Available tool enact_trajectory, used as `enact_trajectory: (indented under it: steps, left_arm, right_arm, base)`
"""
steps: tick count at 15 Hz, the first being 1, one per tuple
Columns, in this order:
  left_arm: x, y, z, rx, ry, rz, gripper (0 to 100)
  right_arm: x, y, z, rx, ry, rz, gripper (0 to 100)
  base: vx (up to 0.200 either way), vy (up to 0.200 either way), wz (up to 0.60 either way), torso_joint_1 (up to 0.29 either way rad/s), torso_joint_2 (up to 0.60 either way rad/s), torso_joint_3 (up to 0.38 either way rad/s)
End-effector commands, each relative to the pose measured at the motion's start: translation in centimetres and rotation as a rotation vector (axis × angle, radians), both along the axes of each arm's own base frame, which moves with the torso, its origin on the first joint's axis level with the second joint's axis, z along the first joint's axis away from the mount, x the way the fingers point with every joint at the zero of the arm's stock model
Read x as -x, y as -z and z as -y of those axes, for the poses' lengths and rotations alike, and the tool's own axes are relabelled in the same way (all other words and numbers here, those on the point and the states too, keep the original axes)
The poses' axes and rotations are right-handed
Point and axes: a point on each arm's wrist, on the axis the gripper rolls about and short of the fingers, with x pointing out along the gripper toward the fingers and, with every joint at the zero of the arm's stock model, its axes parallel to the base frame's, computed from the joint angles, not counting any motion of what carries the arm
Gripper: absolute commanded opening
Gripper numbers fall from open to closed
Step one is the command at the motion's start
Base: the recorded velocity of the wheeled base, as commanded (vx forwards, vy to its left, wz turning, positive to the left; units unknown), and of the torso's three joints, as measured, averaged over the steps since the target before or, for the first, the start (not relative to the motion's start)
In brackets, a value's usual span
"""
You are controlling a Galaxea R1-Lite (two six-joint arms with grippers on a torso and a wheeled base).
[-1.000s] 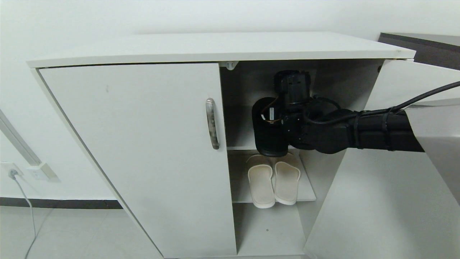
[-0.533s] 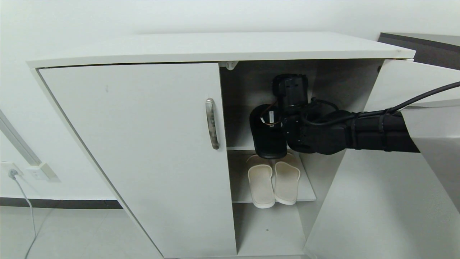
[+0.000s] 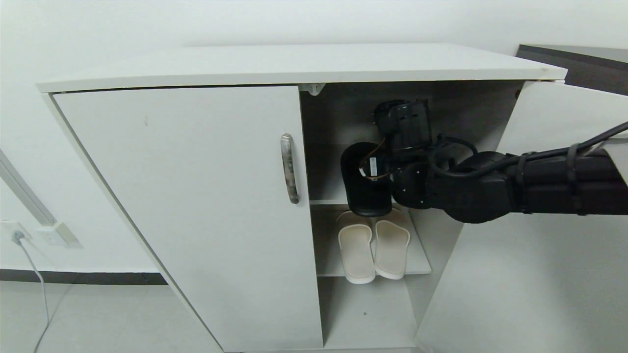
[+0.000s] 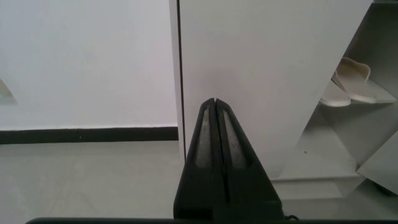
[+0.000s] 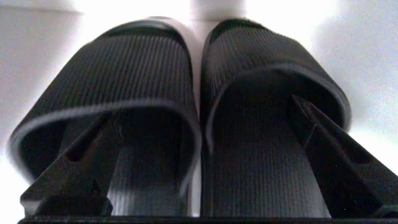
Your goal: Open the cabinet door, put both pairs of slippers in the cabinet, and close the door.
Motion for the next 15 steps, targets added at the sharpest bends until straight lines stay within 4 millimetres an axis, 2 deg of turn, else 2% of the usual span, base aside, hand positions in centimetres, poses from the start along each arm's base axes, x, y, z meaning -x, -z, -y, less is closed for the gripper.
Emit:
enact_trajectory:
  steps: [1,3,5,6,10,12,15]
  left_arm:
    - [0.0,0.0,0.0,-0.001,-0.001,-0.001,0]
    - [0.0,0.0,0.0,-0.001,-0.001,-0.001,0]
    - [0.0,0.0,0.0,0.001,-0.001,-0.001,0]
    - [0.0,0.0,0.0,-0.001,-0.001,-0.001,0]
    - [0.0,0.0,0.0,-0.001,-0.001,-0.001,0]
    - [0.0,0.0,0.0,-0.001,-0.001,-0.001,0]
    - [0.0,0.0,0.0,-0.001,-0.001,-0.001,0]
  right_arm:
    - [3.2,-1.6,0.7,-0.015,-0.040,0.011,100]
    - [5.5,-1.7,1.2,-0.015,-0.070,0.008,100]
    - [6.6,-1.3,1.7,-0.022,-0.083,0.014,100]
    - [8.0,-1.0,2.4,-0.043,-0.113,0.029,100]
    - [10.7,1.6,4.2,-0.096,-0.274,0.036,100]
    - [11.5,3.2,4.7,-0.097,-0.342,0.045,100]
    - [11.5,3.6,4.7,-0.081,-0.366,0.058,100]
  base:
    - [0.000,0.000,0.00,0.000,0.00,0.000]
    - [0.000,0.000,0.00,0.000,0.00,0.000]
    - [0.000,0.000,0.00,0.000,0.00,0.000]
    - [0.000,0.000,0.00,0.000,0.00,0.000]
    - [0.000,0.000,0.00,0.000,0.00,0.000]
    - [0.000,0.000,0.00,0.000,0.00,0.000]
    - [0.000,0.000,0.00,0.000,0.00,0.000]
